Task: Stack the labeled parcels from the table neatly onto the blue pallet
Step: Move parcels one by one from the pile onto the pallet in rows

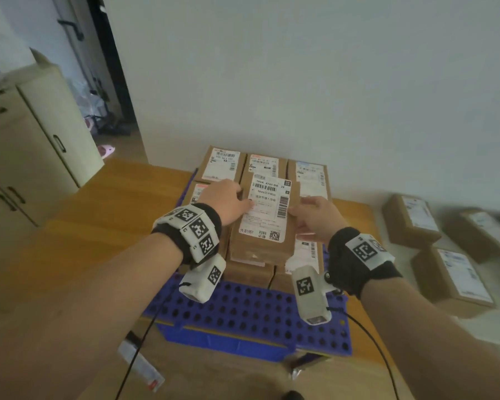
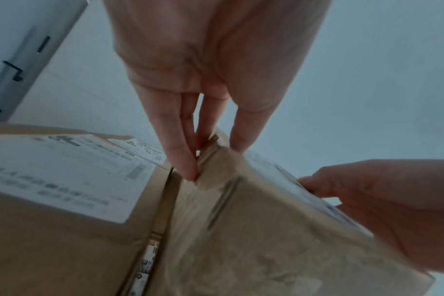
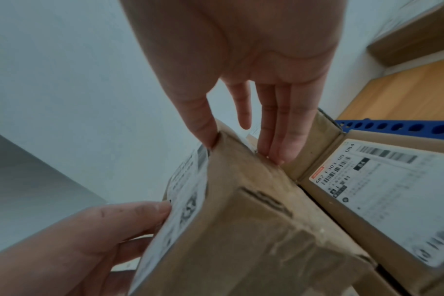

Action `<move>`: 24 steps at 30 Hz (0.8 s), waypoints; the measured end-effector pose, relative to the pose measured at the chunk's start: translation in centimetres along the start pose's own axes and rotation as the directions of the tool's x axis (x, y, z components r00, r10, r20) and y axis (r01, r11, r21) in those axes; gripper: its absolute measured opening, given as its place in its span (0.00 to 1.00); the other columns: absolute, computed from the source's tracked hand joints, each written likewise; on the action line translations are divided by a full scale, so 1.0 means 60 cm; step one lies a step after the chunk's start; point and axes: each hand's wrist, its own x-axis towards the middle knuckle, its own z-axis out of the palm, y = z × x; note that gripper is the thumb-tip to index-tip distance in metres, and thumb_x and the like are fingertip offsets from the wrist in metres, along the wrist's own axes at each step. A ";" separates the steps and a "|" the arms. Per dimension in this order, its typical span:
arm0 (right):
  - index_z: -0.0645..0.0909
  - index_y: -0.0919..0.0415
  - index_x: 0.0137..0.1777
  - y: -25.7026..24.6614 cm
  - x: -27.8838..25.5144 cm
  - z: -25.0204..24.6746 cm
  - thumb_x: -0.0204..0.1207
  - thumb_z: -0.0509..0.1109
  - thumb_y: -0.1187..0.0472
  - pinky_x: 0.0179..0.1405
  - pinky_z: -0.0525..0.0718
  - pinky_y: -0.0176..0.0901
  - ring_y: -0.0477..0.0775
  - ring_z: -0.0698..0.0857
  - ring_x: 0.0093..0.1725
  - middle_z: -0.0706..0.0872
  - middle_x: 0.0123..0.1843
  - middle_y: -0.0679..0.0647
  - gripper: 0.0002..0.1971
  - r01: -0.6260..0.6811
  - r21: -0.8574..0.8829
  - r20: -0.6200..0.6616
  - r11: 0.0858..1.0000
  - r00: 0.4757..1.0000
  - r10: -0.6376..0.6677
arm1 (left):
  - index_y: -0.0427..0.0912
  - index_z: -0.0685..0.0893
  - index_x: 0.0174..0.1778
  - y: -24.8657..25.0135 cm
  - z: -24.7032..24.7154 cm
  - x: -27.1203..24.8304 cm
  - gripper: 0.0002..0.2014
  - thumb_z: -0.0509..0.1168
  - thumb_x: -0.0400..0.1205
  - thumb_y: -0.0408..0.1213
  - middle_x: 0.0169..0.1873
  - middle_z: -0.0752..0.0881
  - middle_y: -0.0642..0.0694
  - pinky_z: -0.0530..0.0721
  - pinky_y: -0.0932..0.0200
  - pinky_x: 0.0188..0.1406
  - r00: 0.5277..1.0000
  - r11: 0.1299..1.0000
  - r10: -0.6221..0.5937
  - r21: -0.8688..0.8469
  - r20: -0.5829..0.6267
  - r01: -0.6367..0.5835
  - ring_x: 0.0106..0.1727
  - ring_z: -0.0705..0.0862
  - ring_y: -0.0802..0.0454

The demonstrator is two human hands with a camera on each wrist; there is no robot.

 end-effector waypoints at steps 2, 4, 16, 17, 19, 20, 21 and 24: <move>0.68 0.58 0.74 0.003 -0.007 0.012 0.77 0.71 0.59 0.38 0.87 0.43 0.58 0.89 0.50 0.89 0.53 0.61 0.26 -0.026 0.010 -0.033 1.000 0.999 0.026 | 0.42 0.84 0.52 -0.009 0.000 0.000 0.13 0.65 0.81 0.48 0.47 0.88 0.46 0.86 0.52 0.48 0.999 1.000 0.026 -0.002 0.032 -0.026 0.44 0.86 0.49; 0.68 0.59 0.74 0.007 -0.011 0.023 0.77 0.70 0.61 0.39 0.87 0.44 0.57 0.88 0.49 0.87 0.57 0.61 0.26 -0.040 0.023 -0.059 0.999 0.997 0.041 | 0.42 0.83 0.56 -0.017 0.003 -0.001 0.13 0.65 0.81 0.46 0.52 0.87 0.46 0.85 0.54 0.51 0.998 0.999 0.053 0.001 0.038 -0.054 0.49 0.85 0.49; 0.72 0.58 0.72 0.005 0.008 0.066 0.74 0.67 0.65 0.53 0.86 0.51 0.57 0.84 0.52 0.83 0.63 0.60 0.25 -0.035 -0.157 -0.113 0.987 0.993 0.017 | 0.42 0.81 0.61 -0.027 0.010 0.004 0.14 0.66 0.80 0.38 0.53 0.85 0.46 0.81 0.56 0.52 0.995 0.996 0.080 0.041 0.058 -0.082 0.53 0.83 0.48; 0.71 0.57 0.73 0.006 0.009 0.067 0.73 0.69 0.64 0.56 0.86 0.52 0.57 0.84 0.55 0.82 0.63 0.58 0.27 -0.042 -0.188 -0.117 0.981 0.993 0.020 | 0.43 0.82 0.61 -0.030 0.010 0.005 0.14 0.66 0.80 0.38 0.54 0.85 0.46 0.81 0.56 0.53 0.996 0.997 0.073 0.027 0.044 -0.074 0.55 0.83 0.48; 0.68 0.55 0.76 0.007 0.006 0.069 0.71 0.73 0.63 0.58 0.85 0.53 0.57 0.83 0.58 0.80 0.66 0.57 0.32 -0.031 -0.244 -0.082 0.969 0.997 0.011 | 0.44 0.83 0.61 -0.037 0.008 0.003 0.13 0.66 0.80 0.38 0.57 0.84 0.46 0.79 0.56 0.55 0.998 0.998 0.070 0.001 -0.007 -0.070 0.57 0.82 0.48; 0.65 0.54 0.78 0.008 0.005 0.071 0.70 0.75 0.62 0.61 0.83 0.52 0.57 0.82 0.61 0.79 0.69 0.56 0.36 -0.014 -0.281 -0.046 0.960 0.999 0.002 | 0.44 0.82 0.62 -0.042 0.007 0.002 0.14 0.66 0.80 0.39 0.60 0.83 0.46 0.78 0.56 0.56 0.997 0.998 0.070 0.002 -0.037 -0.070 0.59 0.81 0.48; 0.63 0.54 0.79 0.008 0.003 0.072 0.69 0.77 0.62 0.63 0.81 0.49 0.57 0.80 0.65 0.77 0.72 0.55 0.39 0.010 -0.322 -0.006 0.947 1.000 -0.012 | 0.45 0.81 0.64 -0.048 0.006 0.001 0.16 0.67 0.80 0.40 0.63 0.81 0.46 0.78 0.54 0.59 0.995 0.998 0.068 0.019 -0.069 -0.067 0.62 0.80 0.47; 0.57 0.53 0.82 0.006 -0.004 0.079 0.66 0.80 0.61 0.68 0.73 0.47 0.57 0.72 0.75 0.70 0.78 0.54 0.47 0.052 -0.430 0.074 0.901 0.997 -0.023 | 0.50 0.76 0.70 -0.074 0.002 0.007 0.24 0.69 0.77 0.48 0.72 0.73 0.45 0.74 0.44 0.68 0.990 0.993 0.011 0.116 -0.140 0.005 0.71 0.72 0.44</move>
